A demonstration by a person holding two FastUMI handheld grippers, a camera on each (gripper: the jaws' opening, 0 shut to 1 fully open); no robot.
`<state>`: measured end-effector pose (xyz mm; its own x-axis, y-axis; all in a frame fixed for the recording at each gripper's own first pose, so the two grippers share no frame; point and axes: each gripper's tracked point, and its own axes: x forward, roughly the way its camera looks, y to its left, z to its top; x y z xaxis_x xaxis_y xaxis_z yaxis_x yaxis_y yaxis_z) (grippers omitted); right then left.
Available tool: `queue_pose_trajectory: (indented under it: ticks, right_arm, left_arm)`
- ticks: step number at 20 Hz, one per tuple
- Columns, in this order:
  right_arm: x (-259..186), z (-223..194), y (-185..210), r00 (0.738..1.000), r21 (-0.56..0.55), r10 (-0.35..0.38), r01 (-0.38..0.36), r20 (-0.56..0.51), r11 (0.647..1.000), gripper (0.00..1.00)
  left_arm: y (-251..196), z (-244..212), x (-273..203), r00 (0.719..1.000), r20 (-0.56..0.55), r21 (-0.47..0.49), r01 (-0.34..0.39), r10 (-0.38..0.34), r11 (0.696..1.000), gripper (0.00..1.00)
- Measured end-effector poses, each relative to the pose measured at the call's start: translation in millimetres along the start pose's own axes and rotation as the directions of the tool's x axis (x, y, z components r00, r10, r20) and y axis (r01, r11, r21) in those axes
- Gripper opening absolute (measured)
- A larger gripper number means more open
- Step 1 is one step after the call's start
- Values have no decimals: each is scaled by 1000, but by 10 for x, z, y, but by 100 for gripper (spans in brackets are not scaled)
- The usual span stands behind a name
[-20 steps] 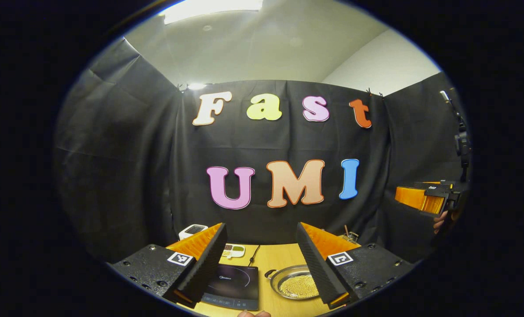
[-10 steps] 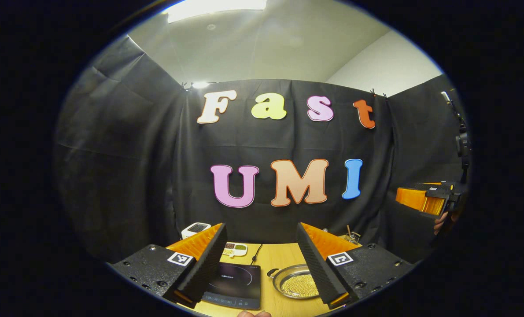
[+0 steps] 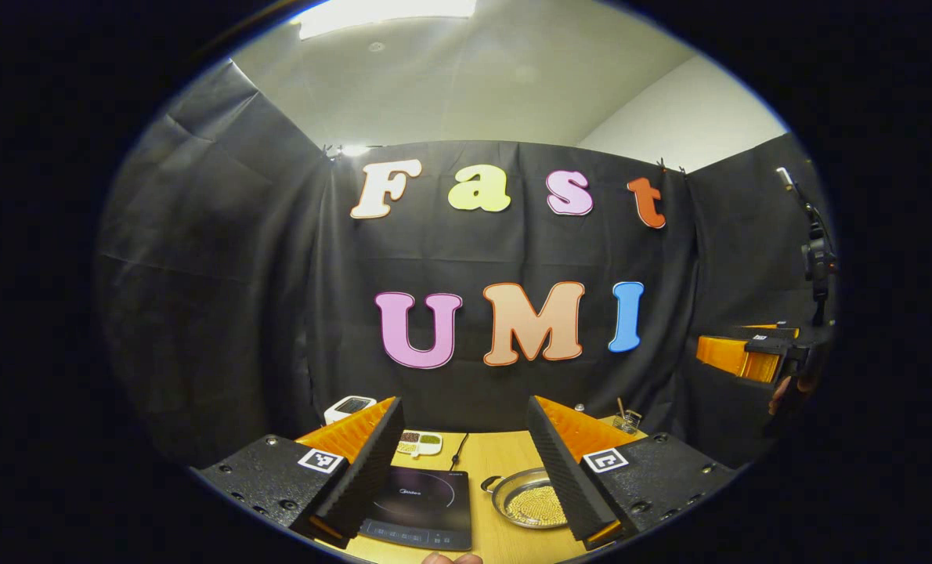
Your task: First push the handle of the pot to place it horizontally, then grasp the pot with both hands and set it on the induction cooktop.
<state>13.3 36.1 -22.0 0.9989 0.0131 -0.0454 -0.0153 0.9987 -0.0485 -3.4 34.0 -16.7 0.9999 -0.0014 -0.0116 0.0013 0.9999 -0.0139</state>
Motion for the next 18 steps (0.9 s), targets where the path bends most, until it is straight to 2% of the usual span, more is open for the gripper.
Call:
queue_pose_trajectory:
  ticks: [2, 3, 4, 6, 7, 9, 11, 12, 14, 15, 18]
  right_arm:
    - [2, -125, 49, 999, -6, 2, -2, -41, 1000, 93]
    - [29, -156, 58, 999, -5, 2, -2, -55, 1000, 89]
    - [47, -172, 82, 998, -6, 1, -2, -59, 1000, 86]
    - [77, -220, 74, 998, -26, -14, 12, -64, 1000, 73]
    - [94, -238, 83, 997, -36, -17, 14, -70, 999, 61]
    - [150, -371, 111, 995, -56, -17, 12, -95, 998, 46]
    - [294, -466, 171, 993, -50, 17, -23, -117, 998, 24]
    - [354, -485, 190, 992, -45, 31, -37, -125, 998, 24]
    - [531, -639, 161, 987, -25, 71, -76, -145, 997, 10]
    - [531, -680, 56, 983, -16, 54, -58, -178, 998, 6]
    - [767, -1021, 29, 962, 83, 123, -105, -243, 991, 0]
  left_arm:
    - [35, -84, 3, 1000, -18, -8, 10, -10, 1000, 92]
    - [38, -108, 3, 1000, -23, -18, 17, -17, 1000, 95]
    - [41, -105, 14, 999, -23, -29, 24, -25, 999, 92]
    - [53, -131, 49, 999, -28, -30, 29, -30, 999, 95]
    - [79, -156, 71, 999, -30, -29, 27, -28, 999, 92]
    - [86, -197, 152, 999, -38, -39, 19, -21, 999, 92]
    - [68, -288, 267, 998, -63, -43, 9, -12, 999, 92]
    - [57, -296, 319, 998, -67, -47, 5, -8, 999, 95]
    - [14, -304, 453, 997, -76, -39, -5, 2, 999, 95]
    - [-22, -325, 516, 997, -80, -31, -8, 6, 999, 95]
    - [-128, -301, 691, 996, -83, -5, -23, 22, 1000, 95]
